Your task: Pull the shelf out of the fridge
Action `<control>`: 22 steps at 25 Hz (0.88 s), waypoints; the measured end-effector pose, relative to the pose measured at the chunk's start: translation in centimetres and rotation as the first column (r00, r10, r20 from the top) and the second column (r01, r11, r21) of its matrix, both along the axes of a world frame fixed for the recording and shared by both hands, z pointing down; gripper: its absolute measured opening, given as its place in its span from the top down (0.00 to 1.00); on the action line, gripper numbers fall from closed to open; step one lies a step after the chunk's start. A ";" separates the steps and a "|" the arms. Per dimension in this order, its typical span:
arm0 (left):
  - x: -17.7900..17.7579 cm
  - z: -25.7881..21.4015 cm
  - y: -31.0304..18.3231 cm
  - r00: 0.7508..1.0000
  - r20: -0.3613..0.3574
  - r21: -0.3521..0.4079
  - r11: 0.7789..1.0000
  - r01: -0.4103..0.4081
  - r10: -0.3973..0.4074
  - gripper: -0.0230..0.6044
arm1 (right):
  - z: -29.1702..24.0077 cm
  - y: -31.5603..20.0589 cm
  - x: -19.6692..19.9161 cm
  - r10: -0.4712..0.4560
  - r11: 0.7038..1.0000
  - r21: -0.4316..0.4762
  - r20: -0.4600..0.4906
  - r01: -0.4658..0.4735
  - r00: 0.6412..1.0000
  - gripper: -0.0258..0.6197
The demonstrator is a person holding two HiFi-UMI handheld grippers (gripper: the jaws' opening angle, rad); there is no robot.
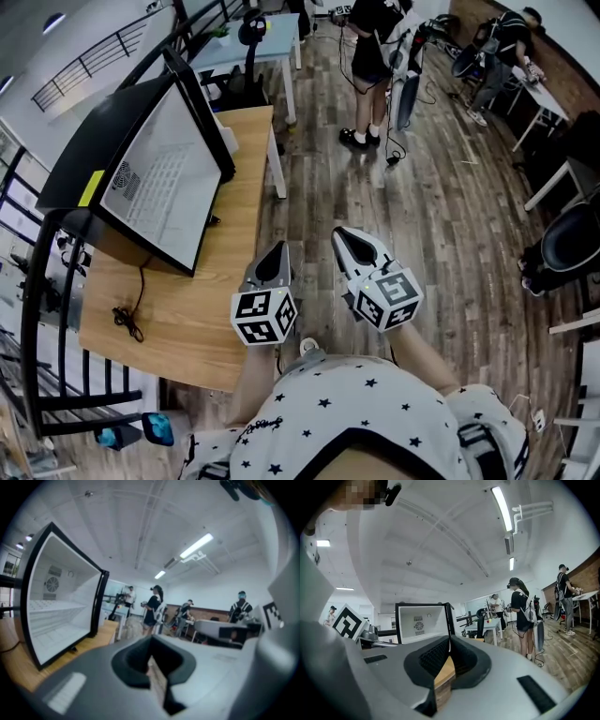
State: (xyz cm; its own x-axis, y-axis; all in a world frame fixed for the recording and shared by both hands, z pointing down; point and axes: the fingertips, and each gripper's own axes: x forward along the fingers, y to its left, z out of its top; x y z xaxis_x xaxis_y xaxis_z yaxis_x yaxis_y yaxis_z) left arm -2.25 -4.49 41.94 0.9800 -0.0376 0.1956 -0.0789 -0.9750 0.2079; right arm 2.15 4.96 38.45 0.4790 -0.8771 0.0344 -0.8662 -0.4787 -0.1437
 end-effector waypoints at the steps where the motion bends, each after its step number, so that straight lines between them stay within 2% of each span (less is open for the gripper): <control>1: 0.2 0.1 -0.7 1.000 0.002 -0.001 1.000 0.002 -0.002 0.95 | 0.0 -0.7 0.2 -0.004 1.000 0.004 0.003 0.004 1.000 0.92; 11: 1.4 1.2 -7.0 0.999 0.024 -0.022 0.999 0.038 -0.038 0.95 | 0.7 -7.2 1.7 -0.036 0.999 0.023 0.044 0.036 0.998 0.92; 22: -0.4 2.4 -13.8 0.991 0.036 -0.050 0.990 0.130 -0.129 0.95 | 1.8 -13.9 0.8 -0.119 0.993 0.038 0.109 0.115 0.987 0.92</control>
